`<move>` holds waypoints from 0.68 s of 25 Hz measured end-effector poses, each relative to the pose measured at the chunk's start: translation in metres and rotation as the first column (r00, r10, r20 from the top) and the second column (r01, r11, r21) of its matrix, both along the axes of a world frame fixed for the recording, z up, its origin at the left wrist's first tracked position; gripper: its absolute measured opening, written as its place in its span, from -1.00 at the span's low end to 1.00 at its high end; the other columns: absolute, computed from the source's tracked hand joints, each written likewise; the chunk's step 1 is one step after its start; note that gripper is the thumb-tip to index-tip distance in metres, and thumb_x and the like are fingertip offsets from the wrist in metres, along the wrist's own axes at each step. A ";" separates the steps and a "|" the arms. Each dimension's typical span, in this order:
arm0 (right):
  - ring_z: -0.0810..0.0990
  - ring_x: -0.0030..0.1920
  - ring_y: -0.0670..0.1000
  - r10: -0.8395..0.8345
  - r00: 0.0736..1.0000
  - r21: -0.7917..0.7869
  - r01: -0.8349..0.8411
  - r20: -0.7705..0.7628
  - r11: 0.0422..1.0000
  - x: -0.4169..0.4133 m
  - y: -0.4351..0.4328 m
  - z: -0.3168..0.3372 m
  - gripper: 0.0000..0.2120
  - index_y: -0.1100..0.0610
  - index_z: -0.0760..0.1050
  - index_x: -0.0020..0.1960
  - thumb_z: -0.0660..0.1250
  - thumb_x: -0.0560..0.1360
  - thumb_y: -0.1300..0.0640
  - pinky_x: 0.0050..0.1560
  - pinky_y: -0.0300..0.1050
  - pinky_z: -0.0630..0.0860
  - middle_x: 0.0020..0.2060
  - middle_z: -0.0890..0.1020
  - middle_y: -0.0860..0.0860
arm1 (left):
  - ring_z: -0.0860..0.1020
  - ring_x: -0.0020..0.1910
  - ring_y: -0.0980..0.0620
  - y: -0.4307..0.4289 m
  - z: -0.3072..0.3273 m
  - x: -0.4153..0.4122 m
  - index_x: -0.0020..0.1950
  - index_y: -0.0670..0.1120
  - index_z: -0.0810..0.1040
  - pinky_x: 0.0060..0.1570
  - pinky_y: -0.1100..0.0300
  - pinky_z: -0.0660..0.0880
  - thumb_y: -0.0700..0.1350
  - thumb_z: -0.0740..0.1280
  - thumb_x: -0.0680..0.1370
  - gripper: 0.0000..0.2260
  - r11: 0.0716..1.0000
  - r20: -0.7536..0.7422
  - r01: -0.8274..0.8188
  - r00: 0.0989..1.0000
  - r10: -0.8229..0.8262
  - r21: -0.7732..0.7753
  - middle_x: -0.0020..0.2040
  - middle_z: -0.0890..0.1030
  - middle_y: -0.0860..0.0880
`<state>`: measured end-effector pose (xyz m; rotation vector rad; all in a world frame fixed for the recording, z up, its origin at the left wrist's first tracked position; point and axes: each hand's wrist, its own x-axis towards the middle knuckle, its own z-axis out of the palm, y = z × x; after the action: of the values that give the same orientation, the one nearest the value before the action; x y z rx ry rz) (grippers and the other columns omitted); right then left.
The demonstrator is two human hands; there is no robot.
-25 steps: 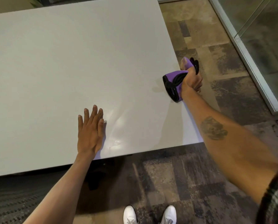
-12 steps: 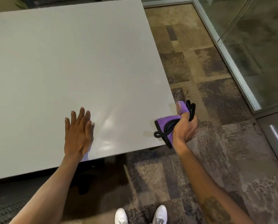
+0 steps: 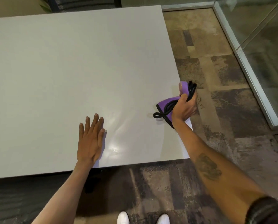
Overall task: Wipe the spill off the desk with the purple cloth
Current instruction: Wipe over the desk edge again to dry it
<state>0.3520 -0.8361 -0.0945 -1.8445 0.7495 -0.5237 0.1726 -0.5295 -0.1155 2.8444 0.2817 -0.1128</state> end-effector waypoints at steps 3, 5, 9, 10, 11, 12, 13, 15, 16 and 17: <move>0.60 0.20 0.11 0.044 0.999 -0.012 -0.044 -0.013 0.999 0.030 0.006 -0.002 -0.49 0.11 0.40 0.49 0.19 0.54 0.11 0.21 -0.06 0.47 0.29 0.61 0.08 | -0.13 0.68 0.03 0.001 -0.003 0.000 0.67 0.06 0.08 0.65 -0.04 -0.13 0.18 -0.27 0.70 -0.44 1.000 0.003 -0.005 1.000 0.005 -0.001 0.68 -0.03 0.13; 0.60 0.19 0.12 0.066 0.998 0.001 -0.066 -0.022 0.998 0.051 0.009 0.000 -0.50 0.11 0.42 0.47 0.19 0.54 0.12 0.22 -0.01 0.49 0.26 0.63 0.10 | -0.15 0.68 0.06 0.004 -0.008 0.000 0.67 0.09 0.07 0.64 -0.06 -0.10 0.18 -0.26 0.71 -0.46 1.000 0.013 -0.013 1.000 0.013 -0.006 0.68 -0.05 0.16; 0.60 0.11 0.08 0.135 0.991 0.076 -0.134 0.000 0.988 0.081 0.009 0.002 -0.54 0.10 0.50 0.39 0.21 0.51 0.11 0.16 -0.05 0.51 0.12 0.66 0.04 | -0.12 0.68 0.05 0.008 -0.021 0.000 0.67 0.16 0.00 0.63 -0.13 -0.03 0.16 -0.18 0.73 -0.52 0.999 0.019 -0.012 1.000 0.013 -0.041 0.68 -0.07 0.18; 0.60 0.08 0.05 0.173 0.985 0.075 -0.173 0.004 0.982 0.085 0.008 0.001 -0.56 0.10 0.53 0.36 0.21 0.50 0.11 0.16 -0.05 0.51 0.08 0.66 0.01 | -0.12 0.68 0.05 0.009 -0.024 0.000 0.66 0.19 -0.06 0.63 -0.15 -0.03 0.16 -0.15 0.74 -0.53 0.998 0.021 -0.007 1.000 0.008 -0.056 0.68 -0.09 0.19; 0.59 0.07 0.03 0.232 0.973 0.060 -0.232 -0.002 0.971 0.088 0.008 -0.001 -0.57 0.10 0.55 0.33 0.21 0.49 0.11 0.15 -0.05 0.52 0.05 0.65 -0.01 | -0.13 0.68 0.05 0.010 -0.025 0.000 0.66 0.23 -0.10 0.63 -0.16 -0.03 0.15 -0.13 0.74 -0.54 0.997 0.024 -0.003 1.000 0.005 -0.072 0.68 -0.10 0.20; 0.59 0.05 0.04 0.314 0.949 0.044 -0.313 -0.022 0.949 0.090 0.008 -0.002 -0.58 0.10 0.56 0.31 0.21 0.49 0.12 0.12 -0.03 0.53 0.02 0.65 -0.01 | -0.13 0.68 0.06 0.010 -0.026 0.000 0.65 0.24 -0.11 0.63 -0.16 -0.03 0.14 -0.12 0.74 -0.54 0.997 0.028 0.000 1.000 0.002 -0.083 0.68 -0.11 0.20; 0.61 0.02 0.06 0.415 0.908 0.035 -0.414 -0.049 0.910 0.092 0.008 -0.003 -0.58 0.08 0.56 0.30 0.21 0.48 0.12 0.07 -0.01 0.54 -0.02 0.65 0.00 | -0.13 0.68 0.06 0.011 -0.026 0.000 0.66 0.22 -0.09 0.63 -0.15 -0.04 0.13 -0.12 0.74 -0.54 0.997 0.031 0.001 1.000 0.001 -0.083 0.68 -0.11 0.20; 0.61 -0.09 0.02 0.607 0.790 0.049 -0.605 -0.082 0.795 0.092 0.009 -0.002 -0.58 0.00 0.59 0.27 0.23 0.44 0.11 -0.07 -0.01 0.53 -0.10 0.67 -0.01 | -0.14 0.67 0.09 0.010 -0.023 0.000 0.67 0.15 0.02 0.64 -0.08 -0.10 0.15 -0.17 0.74 -0.52 0.998 0.045 -0.002 0.999 0.005 -0.062 0.68 -0.09 0.20; 0.60 -0.12 0.00 0.674 0.734 0.067 -0.671 -0.086 0.739 0.091 0.010 0.000 -0.57 -0.07 0.60 0.25 0.24 0.42 0.10 -0.10 -0.02 0.52 -0.09 0.70 0.04 | -0.13 0.67 0.09 0.009 -0.019 0.000 0.67 0.12 0.07 0.65 -0.03 -0.15 0.15 -0.18 0.74 -0.51 0.998 0.054 -0.009 0.998 0.013 -0.070 0.68 -0.06 0.19; 0.60 -0.13 -0.02 0.720 0.688 0.091 -0.714 -0.091 0.694 0.088 0.011 0.002 -0.56 -0.18 0.61 0.22 0.25 0.40 0.09 -0.11 -0.05 0.52 -0.03 0.72 0.10 | -0.12 0.67 0.10 0.008 -0.016 0.001 0.67 0.10 0.11 0.64 0.02 -0.19 0.16 -0.20 0.73 -0.49 0.996 0.064 -0.015 0.998 0.021 -0.084 0.68 -0.01 0.17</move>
<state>0.4398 -0.8255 -0.0925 -1.9521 0.0537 0.1280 0.1732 -0.5219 -0.1311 2.7564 0.2822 -0.0284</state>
